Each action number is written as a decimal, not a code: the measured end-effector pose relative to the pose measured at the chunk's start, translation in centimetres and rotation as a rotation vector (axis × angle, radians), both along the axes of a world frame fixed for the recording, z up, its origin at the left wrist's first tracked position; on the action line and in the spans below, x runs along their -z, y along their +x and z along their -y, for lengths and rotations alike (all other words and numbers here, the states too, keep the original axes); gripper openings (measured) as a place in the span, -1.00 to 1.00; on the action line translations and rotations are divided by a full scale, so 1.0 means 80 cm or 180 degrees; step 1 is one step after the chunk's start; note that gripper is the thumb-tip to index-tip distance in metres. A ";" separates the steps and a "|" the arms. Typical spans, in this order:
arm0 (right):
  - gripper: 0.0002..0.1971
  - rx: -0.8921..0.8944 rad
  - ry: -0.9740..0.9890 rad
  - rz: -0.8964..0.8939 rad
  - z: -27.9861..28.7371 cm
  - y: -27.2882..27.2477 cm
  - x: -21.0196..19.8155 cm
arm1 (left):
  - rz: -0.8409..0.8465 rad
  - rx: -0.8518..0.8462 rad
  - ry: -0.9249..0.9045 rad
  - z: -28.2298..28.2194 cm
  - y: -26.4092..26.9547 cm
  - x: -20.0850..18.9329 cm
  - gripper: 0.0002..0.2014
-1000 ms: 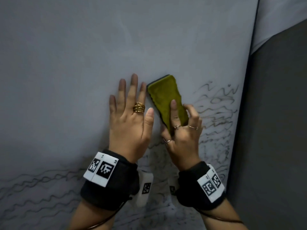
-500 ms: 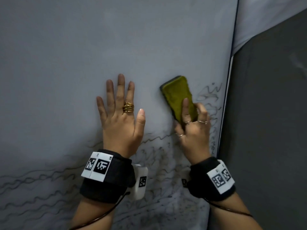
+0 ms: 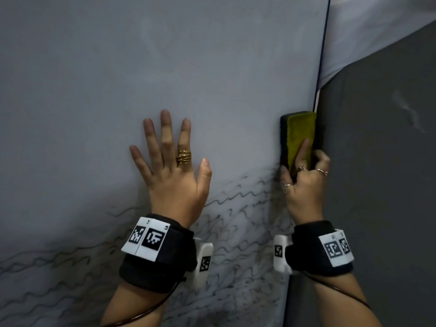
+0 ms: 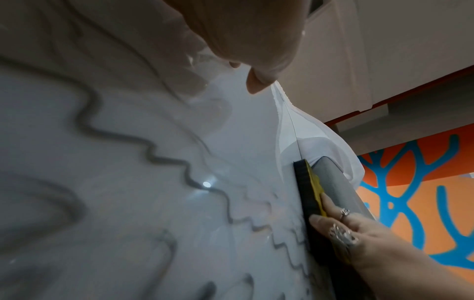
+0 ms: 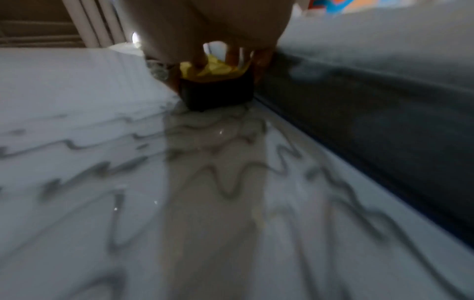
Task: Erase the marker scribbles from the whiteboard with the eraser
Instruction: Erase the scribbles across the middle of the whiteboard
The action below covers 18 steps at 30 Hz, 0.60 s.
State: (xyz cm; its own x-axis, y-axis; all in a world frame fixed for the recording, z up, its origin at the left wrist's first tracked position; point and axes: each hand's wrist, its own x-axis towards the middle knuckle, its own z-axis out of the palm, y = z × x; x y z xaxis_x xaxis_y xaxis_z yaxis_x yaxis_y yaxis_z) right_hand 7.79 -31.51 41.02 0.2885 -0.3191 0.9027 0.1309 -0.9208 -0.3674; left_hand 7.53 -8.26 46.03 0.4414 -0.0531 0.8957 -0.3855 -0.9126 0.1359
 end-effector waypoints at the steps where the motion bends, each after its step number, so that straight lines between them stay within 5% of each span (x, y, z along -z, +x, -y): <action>1: -0.28 0.0013 0.0089 -0.0013 0.001 0.000 -0.005 | -0.0012 0.0007 0.0014 -0.001 -0.001 0.000 -0.29; 10: -0.29 0.0029 -0.0250 -0.0362 -0.032 -0.029 0.035 | -0.0053 -0.0022 0.0034 0.001 0.000 0.003 -0.27; 18: -0.28 -0.0090 -0.0061 -0.0124 -0.033 -0.011 -0.021 | -0.0073 -0.0078 0.0075 0.004 -0.001 0.003 -0.24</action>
